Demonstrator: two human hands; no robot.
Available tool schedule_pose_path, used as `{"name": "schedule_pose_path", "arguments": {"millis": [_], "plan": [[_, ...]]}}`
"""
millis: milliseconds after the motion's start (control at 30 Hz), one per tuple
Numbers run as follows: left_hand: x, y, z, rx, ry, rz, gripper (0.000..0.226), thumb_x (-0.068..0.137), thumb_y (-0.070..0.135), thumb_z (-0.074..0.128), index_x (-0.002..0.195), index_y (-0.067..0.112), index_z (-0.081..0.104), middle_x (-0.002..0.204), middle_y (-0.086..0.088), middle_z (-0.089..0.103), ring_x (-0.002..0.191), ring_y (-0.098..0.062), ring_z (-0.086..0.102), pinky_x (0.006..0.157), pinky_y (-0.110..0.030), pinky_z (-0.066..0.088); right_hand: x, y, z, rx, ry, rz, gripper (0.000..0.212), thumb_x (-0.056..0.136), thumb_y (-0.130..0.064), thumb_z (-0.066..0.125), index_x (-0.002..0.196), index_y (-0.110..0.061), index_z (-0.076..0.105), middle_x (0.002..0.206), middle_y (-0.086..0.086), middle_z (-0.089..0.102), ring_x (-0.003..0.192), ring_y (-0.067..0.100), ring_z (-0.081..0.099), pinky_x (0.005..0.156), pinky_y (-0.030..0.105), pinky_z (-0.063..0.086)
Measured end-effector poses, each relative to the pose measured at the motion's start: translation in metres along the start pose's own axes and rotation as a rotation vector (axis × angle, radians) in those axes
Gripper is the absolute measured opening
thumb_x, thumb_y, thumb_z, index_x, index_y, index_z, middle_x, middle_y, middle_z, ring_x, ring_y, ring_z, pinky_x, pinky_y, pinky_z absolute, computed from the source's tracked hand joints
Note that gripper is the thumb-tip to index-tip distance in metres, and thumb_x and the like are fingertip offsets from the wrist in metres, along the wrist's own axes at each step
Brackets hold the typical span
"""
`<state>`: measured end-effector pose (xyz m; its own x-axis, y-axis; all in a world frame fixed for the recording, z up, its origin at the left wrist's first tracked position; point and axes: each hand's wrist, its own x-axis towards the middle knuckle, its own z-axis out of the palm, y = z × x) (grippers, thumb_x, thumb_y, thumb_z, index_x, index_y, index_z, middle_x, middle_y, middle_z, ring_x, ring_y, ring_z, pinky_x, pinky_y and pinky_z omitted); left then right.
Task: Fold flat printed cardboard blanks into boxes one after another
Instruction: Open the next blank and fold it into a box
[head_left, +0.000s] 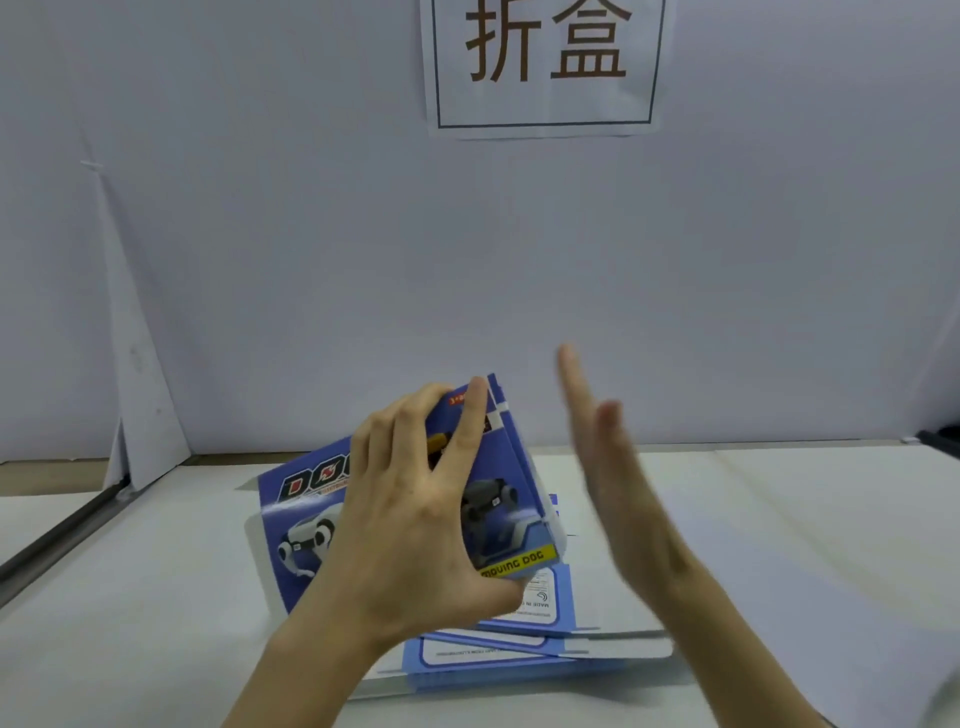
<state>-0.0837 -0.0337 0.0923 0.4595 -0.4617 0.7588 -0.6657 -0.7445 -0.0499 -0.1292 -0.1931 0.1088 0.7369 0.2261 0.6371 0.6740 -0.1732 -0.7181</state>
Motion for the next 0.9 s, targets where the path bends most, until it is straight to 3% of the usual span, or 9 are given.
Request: {"name": "schedule_pose_path", "arguments": {"millis": [33, 167, 400, 500, 567, 667, 767, 833, 900], "plan": [[0.002, 0.006, 0.004, -0.015, -0.009, -0.003, 0.124, 0.049, 0.072, 0.065, 0.148, 0.008, 0.028, 0.136, -0.012, 0.037, 0.123, -0.027, 0.036, 0.106, -0.042, 0.032, -0.001, 0.006, -0.003, 0.008, 0.078, 0.065, 0.09, 0.065, -0.094, 0.028, 0.145, -0.053, 0.015, 0.146, -0.044, 0.017, 0.137, -0.018, 0.014, 0.114, 0.01, 0.018], [0.0, 0.019, 0.008, -0.07, -0.014, -0.015, 0.121, 0.049, 0.073, 0.058, 0.147, 0.008, 0.029, 0.136, -0.014, 0.039, 0.123, -0.028, 0.036, 0.105, -0.044, 0.031, -0.006, 0.019, 0.011, -0.008, 0.0, 0.196, 0.084, 0.067, -0.093, 0.032, 0.14, -0.064, 0.003, 0.156, -0.03, 0.009, 0.148, 0.009, 0.004, 0.119, 0.053, 0.012], [0.004, 0.008, -0.002, -0.038, 0.053, -0.244, 0.118, 0.06, 0.081, 0.042, 0.148, 0.004, 0.028, 0.136, -0.022, 0.037, 0.121, -0.031, 0.032, 0.1, -0.045, 0.034, -0.003, 0.026, -0.007, -0.193, -0.137, 0.24, 0.085, 0.07, -0.064, 0.063, 0.136, -0.071, 0.009, 0.152, -0.036, 0.013, 0.139, -0.008, 0.023, 0.106, 0.023, 0.037], [0.007, 0.005, -0.01, -0.058, 0.078, -0.329, 0.127, 0.058, 0.091, 0.035, 0.151, 0.006, 0.019, 0.142, -0.021, 0.029, 0.126, -0.032, 0.027, 0.103, -0.05, 0.034, 0.0, 0.027, -0.014, 0.075, -0.069, 0.23, 0.074, 0.074, -0.032, 0.076, 0.134, -0.054, 0.04, 0.13, -0.029, 0.053, 0.118, 0.006, 0.058, 0.082, 0.025, 0.055], [0.007, 0.003, -0.015, -0.214, 0.118, -0.311, 0.122, 0.057, 0.089, 0.043, 0.153, 0.021, 0.009, 0.144, -0.002, 0.022, 0.131, -0.02, 0.026, 0.108, -0.036, 0.032, 0.002, 0.025, -0.018, 0.135, 0.061, 0.133, 0.057, 0.076, -0.017, 0.073, 0.126, -0.039, 0.058, 0.13, -0.009, 0.059, 0.116, 0.017, 0.061, 0.077, 0.032, 0.057], [0.01, -0.011, -0.03, -0.545, 0.246, -0.286, 0.087, 0.069, 0.07, 0.056, 0.145, 0.044, 0.024, 0.125, 0.031, 0.034, 0.119, 0.008, 0.041, 0.095, -0.004, 0.034, 0.005, 0.019, -0.02, 0.167, 0.242, 0.006, 0.038, 0.078, -0.023, 0.069, 0.116, -0.03, 0.067, 0.134, 0.006, 0.055, 0.115, 0.022, 0.061, 0.078, 0.033, 0.056], [0.01, -0.022, -0.042, -0.785, 0.295, -0.284, 0.058, 0.075, 0.057, 0.061, 0.131, 0.051, 0.047, 0.116, 0.01, 0.053, 0.104, -0.01, 0.06, 0.086, -0.028, 0.053, 0.004, 0.008, -0.016, 0.238, 0.314, -0.081, 0.031, 0.087, -0.03, 0.057, 0.117, -0.021, 0.063, 0.117, 0.002, 0.066, 0.104, 0.017, 0.065, 0.075, 0.03, 0.056], [0.008, -0.025, -0.047, -1.039, 0.253, -0.275, 0.049, 0.071, 0.048, 0.07, 0.118, 0.051, 0.055, 0.134, 0.005, 0.05, 0.117, -0.023, 0.057, 0.092, -0.051, 0.051, 0.003, -0.001, -0.011, 0.228, 0.328, -0.105, 0.031, 0.089, -0.047, 0.058, 0.113, -0.027, 0.063, 0.103, -0.004, 0.069, 0.094, 0.017, 0.065, 0.072, 0.036, 0.056], [0.006, -0.023, -0.047, -1.308, 0.209, -0.221, 0.043, 0.071, 0.028, 0.068, 0.111, 0.043, 0.058, 0.147, 0.01, 0.042, 0.126, -0.026, 0.052, 0.09, -0.042, 0.054, 0.003, -0.01, -0.006, 0.216, 0.356, -0.099, 0.036, 0.084, -0.062, 0.056, 0.105, -0.033, 0.065, 0.096, -0.003, 0.069, 0.085, 0.019, 0.064, 0.072, 0.037, 0.053]]}}
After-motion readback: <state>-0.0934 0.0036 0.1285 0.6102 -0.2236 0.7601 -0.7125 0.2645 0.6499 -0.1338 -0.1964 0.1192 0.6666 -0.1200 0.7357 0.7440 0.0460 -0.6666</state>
